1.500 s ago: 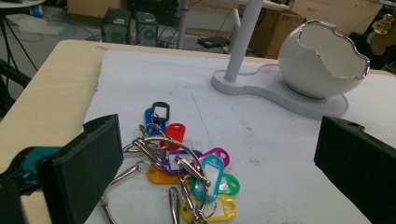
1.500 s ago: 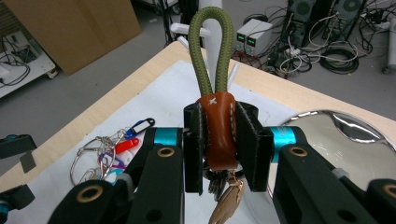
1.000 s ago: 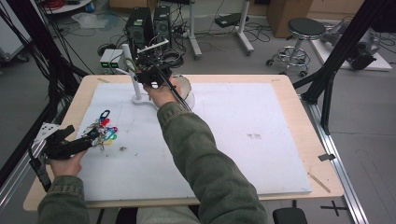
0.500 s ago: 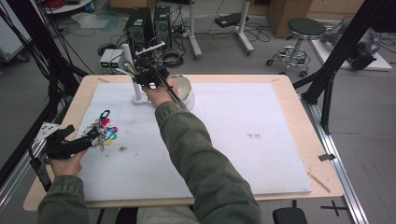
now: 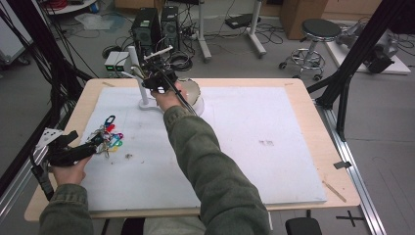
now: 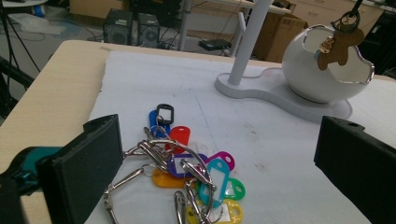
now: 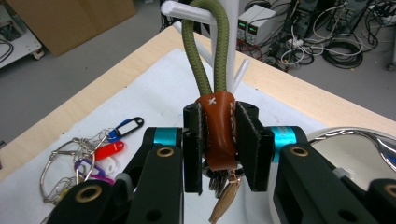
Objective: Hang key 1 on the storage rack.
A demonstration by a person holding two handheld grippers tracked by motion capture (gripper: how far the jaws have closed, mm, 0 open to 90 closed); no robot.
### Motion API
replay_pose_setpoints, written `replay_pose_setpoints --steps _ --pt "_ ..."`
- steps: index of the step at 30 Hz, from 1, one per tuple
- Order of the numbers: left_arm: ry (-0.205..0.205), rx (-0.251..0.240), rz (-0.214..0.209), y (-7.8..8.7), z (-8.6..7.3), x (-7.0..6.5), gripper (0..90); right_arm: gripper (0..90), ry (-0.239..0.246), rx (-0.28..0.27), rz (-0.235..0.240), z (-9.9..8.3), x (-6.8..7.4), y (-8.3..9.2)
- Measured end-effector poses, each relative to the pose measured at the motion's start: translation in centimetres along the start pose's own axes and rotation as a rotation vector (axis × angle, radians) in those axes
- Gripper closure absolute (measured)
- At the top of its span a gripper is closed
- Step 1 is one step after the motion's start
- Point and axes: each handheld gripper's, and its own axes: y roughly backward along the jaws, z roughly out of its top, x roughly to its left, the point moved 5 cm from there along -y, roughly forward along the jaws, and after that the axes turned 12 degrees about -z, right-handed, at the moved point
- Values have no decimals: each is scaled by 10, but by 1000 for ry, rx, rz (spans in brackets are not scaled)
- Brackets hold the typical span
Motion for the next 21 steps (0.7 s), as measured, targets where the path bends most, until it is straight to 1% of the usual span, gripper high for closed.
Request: replay_pose_setpoints --steps 3,5,6,8,11,12,14,15,16,18,21 --pt "-2 -1 0 0 0 0 17 713 -2 2 -3 0 -2 0" --pt "-3 0 -1 0 0 0 17 657 8 8 -5 -1 -2 0" --pt "-3 0 0 0 0 0 17 601 9 14 -8 -1 -3 1" --pt "-1 -1 1 0 0 0 17 527 10 25 -11 -1 -5 5" --pt "0 -2 1 0 0 0 17 380 21 15 10 -2 -11 11" --pt "0 -4 -1 0 0 0 17 335 34 5 15 -2 -13 13" --pt "-2 -2 -1 0 0 0 17 236 55 -3 -8 -3 -17 18" --pt "-1 -1 1 0 0 0 17 203 56 0 -12 -3 -19 20" --pt "-2 -2 1 0 0 0 17 185 57 0 -17 -4 -22 22" --pt "-3 0 2 -1 0 0 17 114 54 3 -25 -5 -26 24" --pt "-7 8 -1 -1 -1 -1 17 106 53 7 -18 -8 -34 28"
